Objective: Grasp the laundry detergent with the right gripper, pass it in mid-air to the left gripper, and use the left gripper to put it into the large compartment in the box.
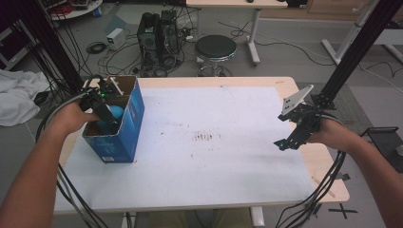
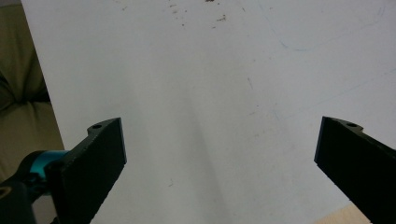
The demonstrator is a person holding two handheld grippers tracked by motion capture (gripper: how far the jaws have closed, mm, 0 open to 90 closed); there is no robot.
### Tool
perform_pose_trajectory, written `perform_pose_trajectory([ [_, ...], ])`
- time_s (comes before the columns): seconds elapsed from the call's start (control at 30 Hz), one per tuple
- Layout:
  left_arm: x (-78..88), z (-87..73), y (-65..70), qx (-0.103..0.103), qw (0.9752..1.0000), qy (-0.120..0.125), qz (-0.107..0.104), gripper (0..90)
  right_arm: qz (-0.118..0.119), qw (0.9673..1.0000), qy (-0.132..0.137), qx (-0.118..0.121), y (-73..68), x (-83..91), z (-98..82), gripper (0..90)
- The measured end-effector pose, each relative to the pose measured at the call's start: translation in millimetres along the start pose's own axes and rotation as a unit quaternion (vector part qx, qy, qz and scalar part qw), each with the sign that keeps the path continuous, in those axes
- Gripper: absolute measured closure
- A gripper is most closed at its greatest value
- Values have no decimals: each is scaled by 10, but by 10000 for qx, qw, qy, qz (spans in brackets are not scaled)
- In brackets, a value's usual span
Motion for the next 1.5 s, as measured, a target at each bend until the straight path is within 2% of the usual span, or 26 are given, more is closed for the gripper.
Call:
perform_pose_trajectory([
  [0.07,-11,12,20,105,9999,59,-21,374,-6,10000,1,-7,0,-3,0,12],
  [0.1,-13,13,22,82,10000,46,-17,374,0,10000,1,9,-1,-6,2,11],
  [0.13,2,-7,-1,-92,9999,-102,-62,373,5,10000,-14,8,-1,-5,2,11],
  [0.17,8,-17,-16,-151,9997,-167,-58,373,15,10000,-7,9,-3,-10,4,11],
  [0.3,7,-20,-24,-156,9997,-162,-93,371,5,10000,-1,19,-11,-23,13,11],
  [0.33,-4,-10,-20,-39,10000,-44,-71,370,13,10000,-9,46,-16,-25,16,11],
  [0.37,6,-17,-35,-117,9999,-63,-95,367,17,10000,-3,58,-19,-26,19,11],
  [0.43,15,-19,-45,-57,9999,-47,-88,335,16,10000,20,48,-22,-27,20,11],
  [0.47,-2,-2,-30,102,9999,100,-68,333,13,10000,29,49,-24,-27,20,11],
  [0.5,20,-25,-54,-45,10000,-31,-81,331,13,10000,22,57,-24,-27,19,11],
  [0.53,22,-27,-54,-31,10000,-20,-78,324,10,10000,14,74,-24,-25,17,11],
  [0.6,1,4,-26,222,9995,228,-17,314,9,10000,-3,56,-27,-22,11,11],
  [0.63,26,-21,-47,34,9999,96,-32,314,3,10000,5,48,-28,-22,11,11],
  [0.67,26,-21,-47,34,9999,96,-32,313,5,10000,23,63,-24,-23,12,12],
  [0.7,24,2,-27,271,9992,287,-16,314,0,10000,14,67,-22,-21,12,11],
  [0.73,33,0,-32,259,9993,287,-14,313,7,10000,19,74,-21,-20,13,11],
  [0.77,50,-4,-37,250,9994,254,-20,313,8,10000,27,50,-26,-22,15,11],
  [0.8,86,-26,-61,66,9999,104,-31,307,1,10000,10,61,-25,-23,15,11],
  [0.87,135,7,-61,197,9994,277,44,274,-4,10000,-5,63,-27,-28,16,11],
  [0.9,177,13,-70,167,9995,277,45,274,-4,10000,4,60,-27,-34,18,11],
  [0.93,183,63,-47,411,9976,548,103,274,-7,10000,-6,49,-28,-37,18,11],
  [1.0,248,77,-47,454,9973,569,118,274,-33,10000,-7,20,-30,-37,23,11],
  [1.3,549,96,-57,292,9972,656,201,274,-16,9999,93,39,-37,-1,25,11],
  [1.4,605,114,-32,344,9964,744,219,274,-27,9999,104,36,-44,14,17,11],
  [1.43,676,117,-14,150,9971,722,171,274,-34,9999,90,40,-45,20,12,11],
  [1.5,723,159,44,199,9952,948,103,274,-42,9999,124,38,-47,24,9,11],
])
Point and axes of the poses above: each handheld gripper's, and its own axes: x roughly backward along the jaws, z roughly out of its top, y roughly to its right, the point moved 7 cm from there along -x, roughly forward along the jaws, and after that the axes turned 9 degrees about -x, right-handed, at the moved point
